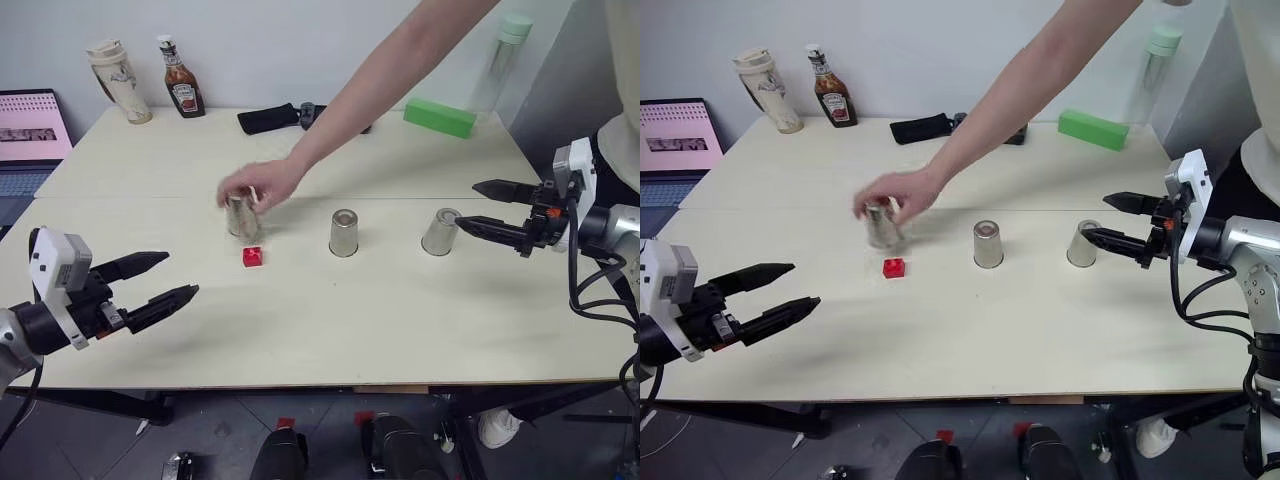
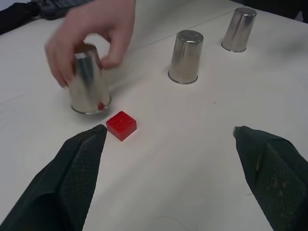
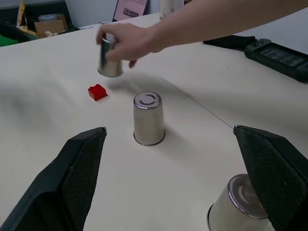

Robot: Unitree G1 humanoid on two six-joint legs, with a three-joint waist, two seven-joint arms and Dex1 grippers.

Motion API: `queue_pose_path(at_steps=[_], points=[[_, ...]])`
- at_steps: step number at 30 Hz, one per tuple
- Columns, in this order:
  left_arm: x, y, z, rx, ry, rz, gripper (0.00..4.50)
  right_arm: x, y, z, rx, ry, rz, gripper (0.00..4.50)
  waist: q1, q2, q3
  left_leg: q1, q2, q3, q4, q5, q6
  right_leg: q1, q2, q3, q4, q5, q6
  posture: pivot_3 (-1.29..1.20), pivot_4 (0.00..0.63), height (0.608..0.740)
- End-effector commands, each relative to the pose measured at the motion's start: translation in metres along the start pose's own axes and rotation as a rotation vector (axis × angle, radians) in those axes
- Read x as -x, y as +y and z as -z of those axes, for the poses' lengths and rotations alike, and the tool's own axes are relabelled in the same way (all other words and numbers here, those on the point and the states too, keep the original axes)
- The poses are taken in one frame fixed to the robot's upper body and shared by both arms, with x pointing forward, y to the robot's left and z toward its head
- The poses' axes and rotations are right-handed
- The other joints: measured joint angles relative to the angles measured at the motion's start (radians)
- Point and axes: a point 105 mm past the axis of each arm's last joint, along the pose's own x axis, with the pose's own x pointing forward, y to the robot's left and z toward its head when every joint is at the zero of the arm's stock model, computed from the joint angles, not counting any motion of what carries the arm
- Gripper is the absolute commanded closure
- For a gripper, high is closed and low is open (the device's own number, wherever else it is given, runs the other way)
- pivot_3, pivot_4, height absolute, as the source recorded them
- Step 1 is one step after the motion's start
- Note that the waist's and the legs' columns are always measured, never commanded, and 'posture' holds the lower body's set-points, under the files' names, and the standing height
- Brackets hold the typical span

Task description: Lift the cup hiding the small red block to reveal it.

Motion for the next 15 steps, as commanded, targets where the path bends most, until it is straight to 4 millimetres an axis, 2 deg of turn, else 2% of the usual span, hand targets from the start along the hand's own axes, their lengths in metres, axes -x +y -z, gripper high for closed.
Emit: queue_pose_path(at_steps=[1,5,10,15], points=[[0.0033,0.0020,-0.0094,-0.045,-0.004,-0.007,0.01,0.0001,0.0015,-0.0187,0.055,-0.047,-0.005,0.00,0.000,0.000,0.000,0.000,0.000,0.000,0.000,0.000,0.000,0.000,0.000,0.000,0.000,0.000,0.000,0.00,0.150,0.740],[0.0025,0.0017,-0.0119,-0.058,-0.008,-0.004,0.01,0.0023,0.0023,-0.0135,0.050,-0.027,-0.005,0.00,0.000,0.000,0.000,0.000,0.000,0.000,0.000,0.000,0.000,0.000,0.000,0.000,0.000,0.000,0.000,0.00,0.150,0.740],[0.0023,0.0020,-0.0056,-0.071,0.036,-0.003,0.01,0.0015,0.0028,-0.0105,0.048,-0.023,-0.003,0.00,0.000,0.000,0.000,0.000,0.000,0.000,0.000,0.000,0.000,0.000,0.000,0.000,0.000,0.000,0.000,0.00,0.150,0.740],[0.0030,-0.0029,-0.0112,-0.074,0.026,0.015,0.01,-0.0013,0.0029,-0.0087,0.051,-0.017,-0.014,0.00,0.000,0.000,0.000,0.000,0.000,0.000,0.000,0.000,0.000,0.000,0.000,0.000,0.000,0.000,0.000,0.00,0.150,0.740]])
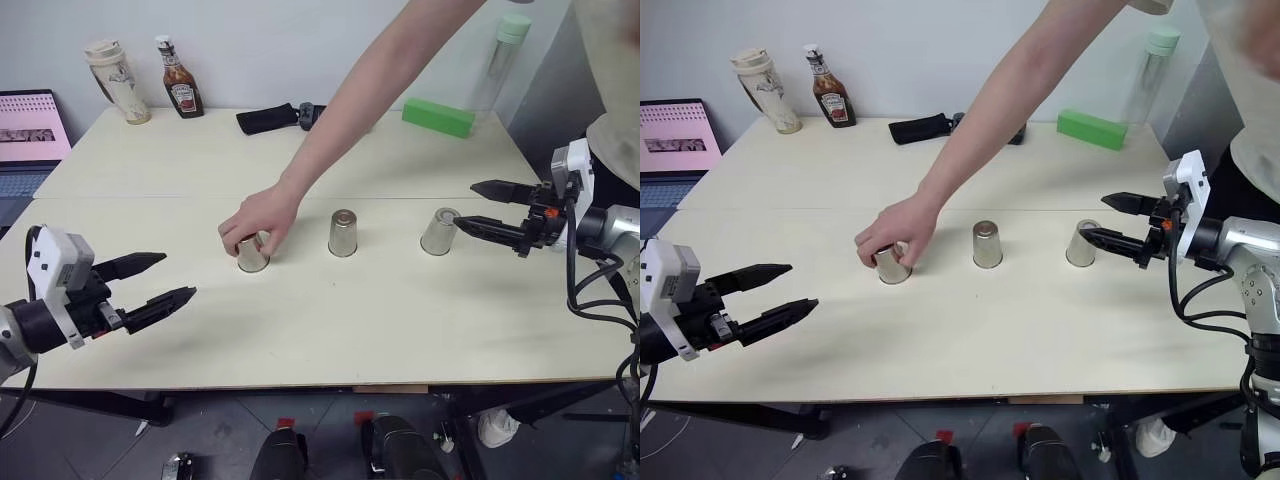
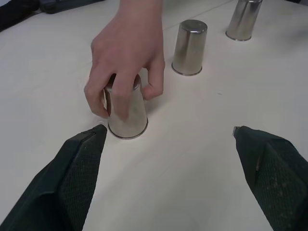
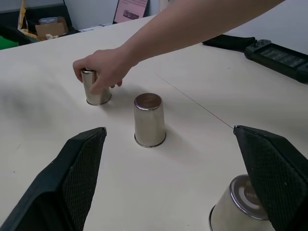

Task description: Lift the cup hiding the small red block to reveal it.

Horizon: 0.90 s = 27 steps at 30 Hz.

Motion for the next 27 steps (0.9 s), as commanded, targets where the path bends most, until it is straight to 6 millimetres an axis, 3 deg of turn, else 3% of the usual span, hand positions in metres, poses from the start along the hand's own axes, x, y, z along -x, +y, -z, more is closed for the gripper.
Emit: queue_pose_path(at_steps=[1,27], points=[[0.0051,-0.0019,-0.0093,-0.043,-0.008,-0.002,0.01,-0.0010,0.0026,-0.0096,0.054,-0.015,-0.013,0.00,0.000,0.000,0.000,0.000,0.000,0.000,0.000,0.000,0.000,0.000,0.000,0.000,0.000,0.000,0.000,0.00,0.150,0.740],[0.0050,0.0047,-0.0038,-0.041,0.005,-0.031,0.01,-0.0029,0.0056,-0.0081,0.055,-0.011,-0.015,0.00,0.000,0.000,0.000,0.000,0.000,0.000,0.000,0.000,0.000,0.000,0.000,0.000,0.000,0.000,0.000,0.00,0.150,0.740]])
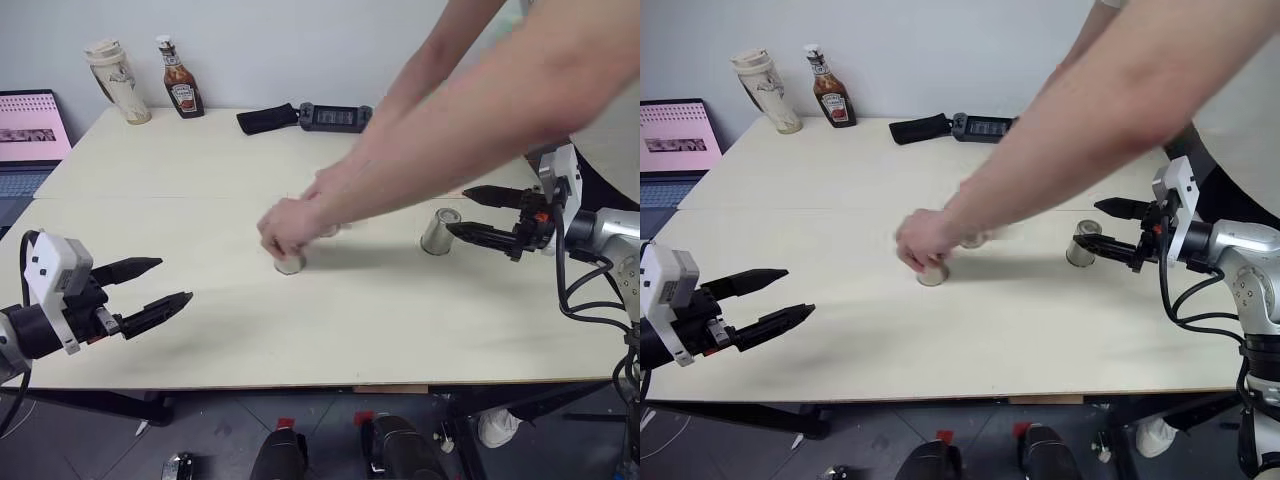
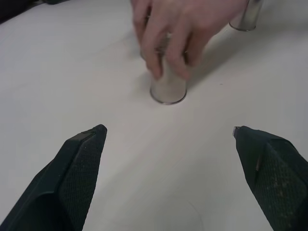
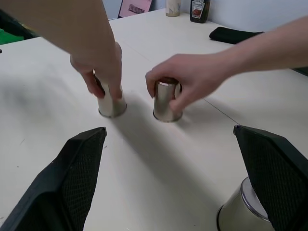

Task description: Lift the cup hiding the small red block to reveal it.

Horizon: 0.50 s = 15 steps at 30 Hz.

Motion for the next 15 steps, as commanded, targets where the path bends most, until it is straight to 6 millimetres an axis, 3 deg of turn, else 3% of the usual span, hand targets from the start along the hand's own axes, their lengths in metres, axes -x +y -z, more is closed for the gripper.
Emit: queue_pose_path(at_steps=[1,15], points=[[0.0001,0.0019,-0.0061,-0.029,-0.014,-0.002,0.01,0.0041,0.0024,-0.0135,0.055,-0.028,0.006,0.00,0.000,0.000,0.000,0.000,0.000,0.000,0.000,0.000,0.000,0.000,0.000,0.000,0.000,0.000,0.000,0.00,0.150,0.740],[0.0012,-0.0018,-0.0052,-0.022,-0.012,0.004,0.01,0.0041,0.0047,-0.0119,0.050,-0.019,0.001,0.00,0.000,0.000,0.000,0.000,0.000,0.000,0.000,0.000,0.000,0.000,0.000,0.000,0.000,0.000,0.000,0.00,0.150,0.740]])
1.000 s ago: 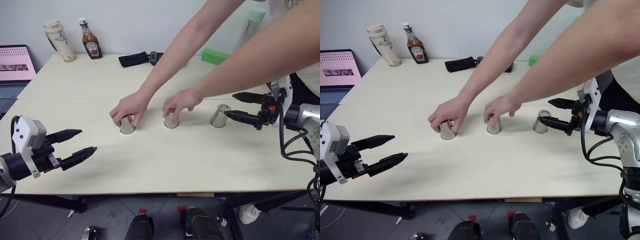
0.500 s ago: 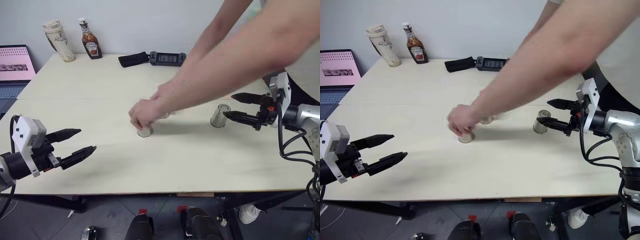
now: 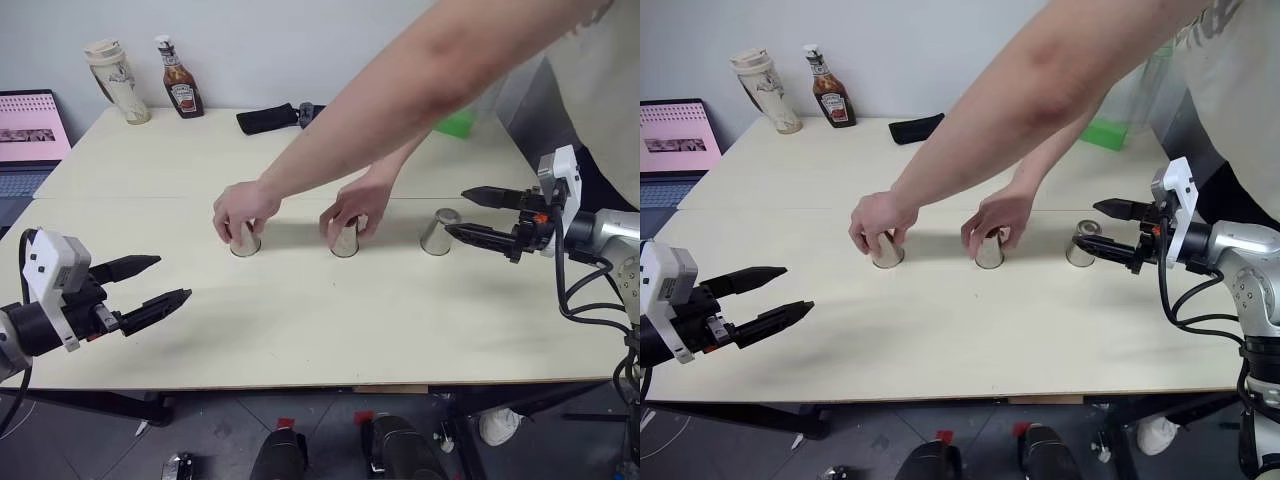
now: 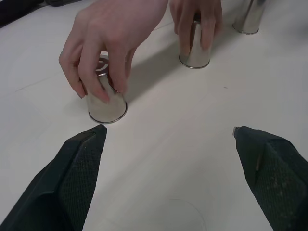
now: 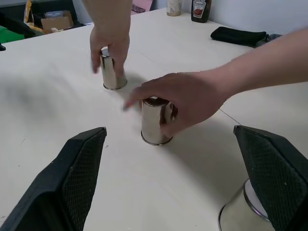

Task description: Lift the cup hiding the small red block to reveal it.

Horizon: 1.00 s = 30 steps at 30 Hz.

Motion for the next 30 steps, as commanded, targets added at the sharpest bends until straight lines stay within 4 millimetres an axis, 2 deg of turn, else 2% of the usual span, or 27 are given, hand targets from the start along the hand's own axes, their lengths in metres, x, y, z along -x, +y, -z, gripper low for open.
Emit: queue_pose_path(at_steps=[1,17,30], points=[[0.000,-0.004,-0.007,-0.034,-0.014,0.008,0.01,0.004,0.002,-0.012,0.045,-0.021,0.004,0.00,0.000,0.000,0.000,0.000,0.000,0.000,0.000,0.000,0.000,0.000,0.000,0.000,0.000,0.000,0.000,0.00,0.150,0.740],[0.001,-0.003,-0.019,-0.031,-0.057,0.017,0.01,0.002,0.007,-0.012,0.048,-0.016,-0.007,0.00,0.000,0.000,0.000,0.000,0.000,0.000,0.000,0.000,0.000,0.000,0.000,0.000,0.000,0.000,0.000,0.00,0.150,0.740],[-0.021,-0.012,-0.019,-0.034,-0.090,0.054,0.01,-0.006,0.012,-0.016,0.050,-0.031,-0.033,0.00,0.000,0.000,0.000,0.000,0.000,0.000,0.000,0.000,0.000,0.000,0.000,0.000,0.000,0.000,0.000,0.00,0.150,0.740]])
